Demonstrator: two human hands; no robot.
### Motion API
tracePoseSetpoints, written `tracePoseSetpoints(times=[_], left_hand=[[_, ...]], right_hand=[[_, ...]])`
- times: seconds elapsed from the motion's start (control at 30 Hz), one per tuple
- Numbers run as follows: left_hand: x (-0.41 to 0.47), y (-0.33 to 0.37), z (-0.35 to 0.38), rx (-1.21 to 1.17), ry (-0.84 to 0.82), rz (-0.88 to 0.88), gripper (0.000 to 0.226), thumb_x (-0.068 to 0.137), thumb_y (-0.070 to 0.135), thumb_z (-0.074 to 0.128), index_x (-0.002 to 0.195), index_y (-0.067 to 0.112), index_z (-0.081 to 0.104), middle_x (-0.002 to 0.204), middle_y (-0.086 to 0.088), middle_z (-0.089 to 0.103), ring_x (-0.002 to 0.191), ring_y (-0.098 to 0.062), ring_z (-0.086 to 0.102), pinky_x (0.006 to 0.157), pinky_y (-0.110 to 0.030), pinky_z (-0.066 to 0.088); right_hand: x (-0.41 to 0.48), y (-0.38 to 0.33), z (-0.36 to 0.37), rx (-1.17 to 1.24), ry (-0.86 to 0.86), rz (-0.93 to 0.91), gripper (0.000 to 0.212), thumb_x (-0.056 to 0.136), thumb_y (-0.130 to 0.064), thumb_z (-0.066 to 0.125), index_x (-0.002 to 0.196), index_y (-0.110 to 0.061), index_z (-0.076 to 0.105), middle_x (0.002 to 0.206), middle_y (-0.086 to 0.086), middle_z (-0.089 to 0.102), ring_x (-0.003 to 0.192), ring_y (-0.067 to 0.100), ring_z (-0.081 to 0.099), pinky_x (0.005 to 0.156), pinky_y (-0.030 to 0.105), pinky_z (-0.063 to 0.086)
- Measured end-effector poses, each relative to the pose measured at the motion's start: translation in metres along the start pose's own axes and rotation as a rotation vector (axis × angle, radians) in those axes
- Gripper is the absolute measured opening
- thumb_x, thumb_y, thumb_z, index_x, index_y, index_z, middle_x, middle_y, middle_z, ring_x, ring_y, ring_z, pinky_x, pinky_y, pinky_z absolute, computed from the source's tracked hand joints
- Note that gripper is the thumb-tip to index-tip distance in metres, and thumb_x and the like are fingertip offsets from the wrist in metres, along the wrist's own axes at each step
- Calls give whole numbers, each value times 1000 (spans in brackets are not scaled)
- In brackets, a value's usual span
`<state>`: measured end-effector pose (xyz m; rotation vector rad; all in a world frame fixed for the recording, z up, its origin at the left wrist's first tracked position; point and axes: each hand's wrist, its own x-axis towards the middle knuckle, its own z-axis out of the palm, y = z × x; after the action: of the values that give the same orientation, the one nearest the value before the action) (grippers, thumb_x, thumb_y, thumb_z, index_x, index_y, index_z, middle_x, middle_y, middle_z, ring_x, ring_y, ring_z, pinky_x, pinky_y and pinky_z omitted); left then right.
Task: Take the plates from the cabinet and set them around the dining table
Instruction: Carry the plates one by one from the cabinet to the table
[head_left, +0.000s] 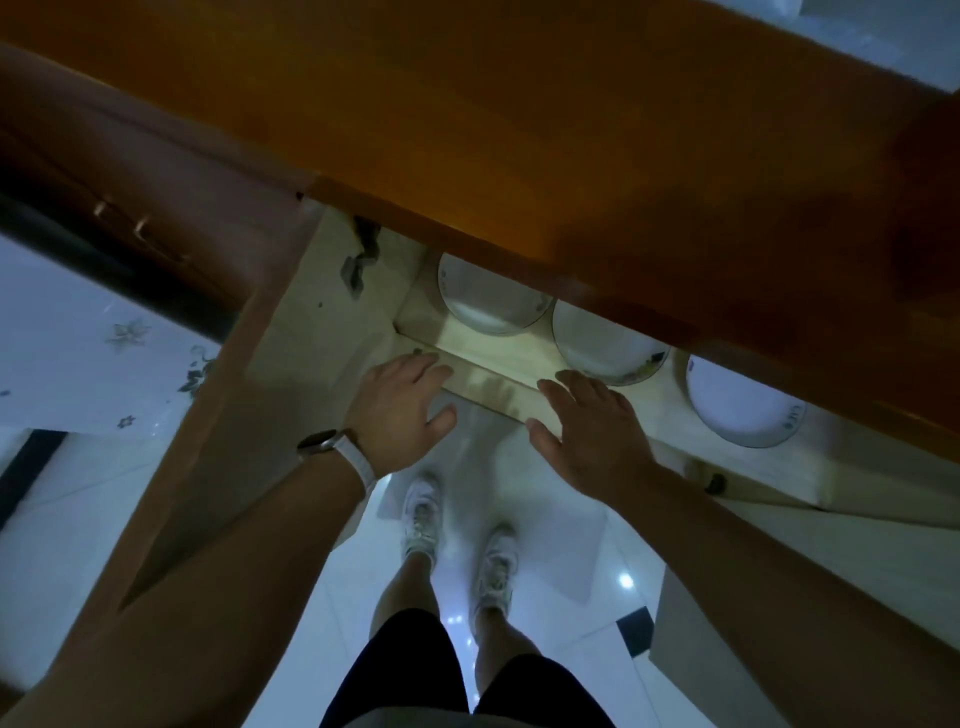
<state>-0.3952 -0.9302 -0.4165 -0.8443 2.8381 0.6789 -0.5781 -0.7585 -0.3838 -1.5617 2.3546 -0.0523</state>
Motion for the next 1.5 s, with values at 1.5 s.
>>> tracePoseSetpoints(times=[1.5], left_hand=[[189,-76,116,-953,336,-576,44,56,49,67,91,23,69,88,8,72,84,-14,69,76,-41,60]], right_hand=[[208,15,154,1714,344,712,66,77,15,48,136,-15,44,120,12,62,104,29,66,79,47,59]])
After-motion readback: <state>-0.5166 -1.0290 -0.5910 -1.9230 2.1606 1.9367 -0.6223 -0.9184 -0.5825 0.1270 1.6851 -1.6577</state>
